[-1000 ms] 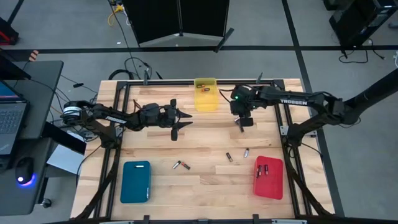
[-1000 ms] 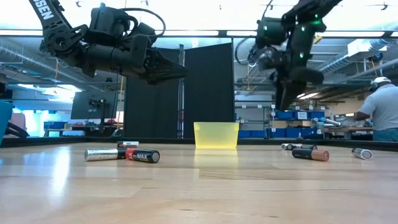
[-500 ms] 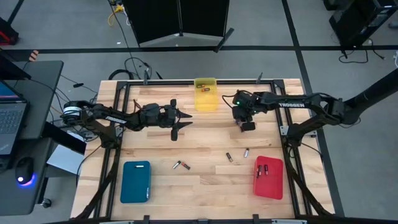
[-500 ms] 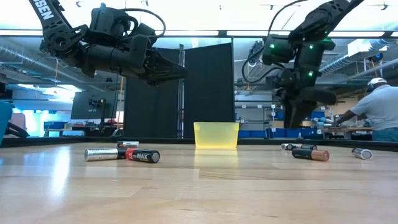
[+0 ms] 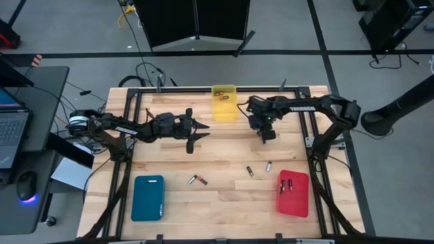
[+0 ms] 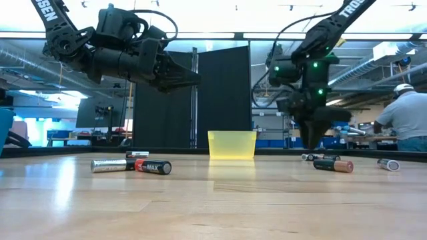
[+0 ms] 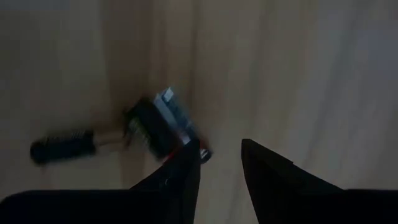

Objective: Sort batteries
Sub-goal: Put the silver battery into the blue bin

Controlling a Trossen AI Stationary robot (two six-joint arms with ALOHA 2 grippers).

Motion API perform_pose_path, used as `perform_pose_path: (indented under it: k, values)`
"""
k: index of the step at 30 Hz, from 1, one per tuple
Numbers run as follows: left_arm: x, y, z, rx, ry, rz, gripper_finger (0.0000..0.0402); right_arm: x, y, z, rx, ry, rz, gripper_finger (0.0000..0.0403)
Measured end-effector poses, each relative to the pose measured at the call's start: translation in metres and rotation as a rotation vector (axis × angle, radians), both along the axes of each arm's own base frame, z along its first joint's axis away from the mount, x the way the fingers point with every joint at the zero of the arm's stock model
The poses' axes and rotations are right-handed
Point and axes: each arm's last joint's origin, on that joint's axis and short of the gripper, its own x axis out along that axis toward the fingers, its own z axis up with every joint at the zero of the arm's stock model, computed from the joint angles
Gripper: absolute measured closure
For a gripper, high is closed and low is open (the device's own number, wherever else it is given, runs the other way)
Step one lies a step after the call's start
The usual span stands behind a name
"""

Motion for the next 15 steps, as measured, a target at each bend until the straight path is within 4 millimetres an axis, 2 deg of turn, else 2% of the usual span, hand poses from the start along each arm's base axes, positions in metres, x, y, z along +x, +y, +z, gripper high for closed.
perform_pose_path:
  k: [7, 15]
  values:
    - [0.000, 0.000, 0.000, 0.005, 0.002, -0.001, 0.0257, 0.004, -0.002, -0.016, 0.023, 0.059, 0.050, 0.0277]
    - [0.000, 0.000, 0.000, 0.005, 0.003, -0.001, 0.0257, 0.007, -0.012, -0.019, -0.008, 0.017, 0.027, 0.0279]
